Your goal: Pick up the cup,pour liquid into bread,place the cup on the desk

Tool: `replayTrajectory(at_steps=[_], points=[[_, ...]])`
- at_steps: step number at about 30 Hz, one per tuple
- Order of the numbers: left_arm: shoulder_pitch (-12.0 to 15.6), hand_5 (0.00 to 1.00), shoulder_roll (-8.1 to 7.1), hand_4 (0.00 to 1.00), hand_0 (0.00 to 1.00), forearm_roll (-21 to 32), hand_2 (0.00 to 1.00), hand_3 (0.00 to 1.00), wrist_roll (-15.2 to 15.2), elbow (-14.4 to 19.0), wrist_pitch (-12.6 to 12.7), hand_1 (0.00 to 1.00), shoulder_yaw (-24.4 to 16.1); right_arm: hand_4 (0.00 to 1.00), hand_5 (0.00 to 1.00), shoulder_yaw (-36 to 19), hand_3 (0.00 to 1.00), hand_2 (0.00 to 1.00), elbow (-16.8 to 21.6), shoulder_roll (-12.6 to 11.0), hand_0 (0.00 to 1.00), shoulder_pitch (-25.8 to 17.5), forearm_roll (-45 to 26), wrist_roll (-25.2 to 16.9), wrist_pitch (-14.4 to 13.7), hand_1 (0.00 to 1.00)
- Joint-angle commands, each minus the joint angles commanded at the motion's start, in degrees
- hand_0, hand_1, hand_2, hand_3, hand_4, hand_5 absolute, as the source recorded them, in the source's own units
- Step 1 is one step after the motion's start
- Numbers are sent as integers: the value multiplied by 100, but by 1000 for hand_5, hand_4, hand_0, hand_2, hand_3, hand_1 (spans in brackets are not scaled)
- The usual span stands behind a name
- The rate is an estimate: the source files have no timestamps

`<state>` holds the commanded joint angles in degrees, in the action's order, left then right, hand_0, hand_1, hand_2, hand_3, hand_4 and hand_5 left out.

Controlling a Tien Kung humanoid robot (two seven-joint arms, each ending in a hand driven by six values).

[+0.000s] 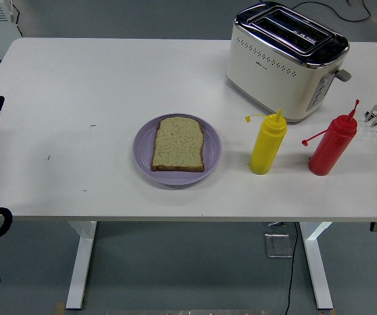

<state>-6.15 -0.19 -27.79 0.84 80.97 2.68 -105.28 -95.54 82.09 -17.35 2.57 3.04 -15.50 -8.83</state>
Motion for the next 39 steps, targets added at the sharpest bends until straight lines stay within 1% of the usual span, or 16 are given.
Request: replayTrajectory(at_steps=[8,39], points=[[-7,989,-3,505,791,1,749,708,1,2,-1,748,-2,541,614,-22,741,738,-8,3,781,9,2,-4,-60,721],[48,989,-12,505,791,4,750,708,1,48,-16,747,68,517,587,-58,732,732,-101,41,776,-46,-24,-115,-72,720]])
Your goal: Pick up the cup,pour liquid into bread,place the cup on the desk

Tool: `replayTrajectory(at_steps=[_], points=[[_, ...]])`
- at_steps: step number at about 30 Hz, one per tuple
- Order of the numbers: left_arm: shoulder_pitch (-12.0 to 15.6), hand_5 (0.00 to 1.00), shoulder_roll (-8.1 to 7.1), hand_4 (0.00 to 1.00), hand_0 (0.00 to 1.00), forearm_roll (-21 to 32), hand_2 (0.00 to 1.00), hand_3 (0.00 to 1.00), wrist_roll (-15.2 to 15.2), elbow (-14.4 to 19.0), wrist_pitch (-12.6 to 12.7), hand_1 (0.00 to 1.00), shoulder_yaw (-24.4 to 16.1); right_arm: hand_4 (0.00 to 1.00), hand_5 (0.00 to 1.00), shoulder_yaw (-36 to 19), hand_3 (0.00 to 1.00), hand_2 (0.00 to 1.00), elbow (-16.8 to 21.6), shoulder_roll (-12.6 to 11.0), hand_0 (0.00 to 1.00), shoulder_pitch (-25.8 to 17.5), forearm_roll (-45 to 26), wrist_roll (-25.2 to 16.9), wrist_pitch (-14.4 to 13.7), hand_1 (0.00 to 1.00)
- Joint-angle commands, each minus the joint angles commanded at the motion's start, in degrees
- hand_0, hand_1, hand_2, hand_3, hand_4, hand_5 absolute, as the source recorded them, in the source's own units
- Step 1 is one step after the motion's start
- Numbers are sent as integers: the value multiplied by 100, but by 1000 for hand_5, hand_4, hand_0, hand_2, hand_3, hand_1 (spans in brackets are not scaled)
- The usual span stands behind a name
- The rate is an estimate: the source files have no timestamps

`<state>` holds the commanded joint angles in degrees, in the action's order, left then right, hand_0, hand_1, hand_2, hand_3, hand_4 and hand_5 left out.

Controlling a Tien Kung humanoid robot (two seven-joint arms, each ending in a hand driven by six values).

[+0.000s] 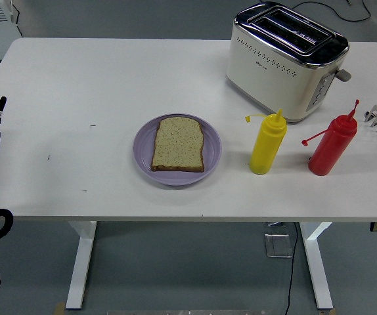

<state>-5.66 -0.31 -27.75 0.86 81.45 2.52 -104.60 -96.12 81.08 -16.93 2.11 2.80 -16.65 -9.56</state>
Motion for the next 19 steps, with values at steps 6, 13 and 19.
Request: replayTrajectory(at_steps=[6,13,19], points=[[14,989,-7,505,792,3,750,711,0,14,2,748,16,511,577,-54,732,729,-37,23,775,-6,47,-7,-3,719],[-11,990,-6,506,792,6,751,711,1,22,1,749,7,506,572,-81,731,729,-40,39,774,12,61,-2,10,719],[-31,990,-5,507,793,9,751,712,2,30,0,750,-16,499,565,-83,730,728,-36,40,772,31,30,-2,25,717]])
